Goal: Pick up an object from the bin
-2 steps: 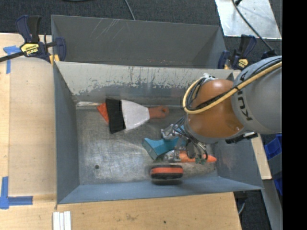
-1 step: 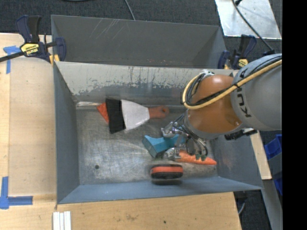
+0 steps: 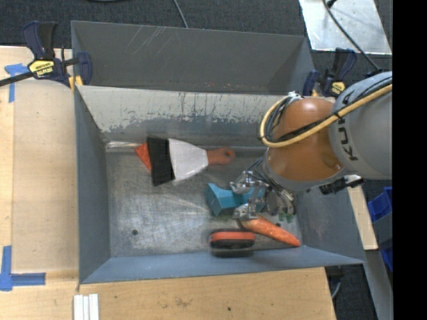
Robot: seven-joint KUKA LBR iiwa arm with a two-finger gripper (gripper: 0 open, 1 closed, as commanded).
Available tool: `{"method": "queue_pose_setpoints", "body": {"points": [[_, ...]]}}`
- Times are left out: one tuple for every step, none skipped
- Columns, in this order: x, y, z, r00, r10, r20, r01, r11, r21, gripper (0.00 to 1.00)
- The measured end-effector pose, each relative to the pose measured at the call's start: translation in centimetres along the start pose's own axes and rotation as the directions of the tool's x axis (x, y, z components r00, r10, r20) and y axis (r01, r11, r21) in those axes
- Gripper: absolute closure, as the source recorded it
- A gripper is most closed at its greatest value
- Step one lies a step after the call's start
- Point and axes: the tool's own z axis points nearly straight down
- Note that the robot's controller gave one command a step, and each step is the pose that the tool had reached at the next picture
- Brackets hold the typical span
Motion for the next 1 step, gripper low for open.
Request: {"method": "queue_pose_setpoints", "body": {"points": [[-0.50,0.69,-11.19,1.000,-0.005,-0.009,0.005,1.000,0.002,1.00]]}}
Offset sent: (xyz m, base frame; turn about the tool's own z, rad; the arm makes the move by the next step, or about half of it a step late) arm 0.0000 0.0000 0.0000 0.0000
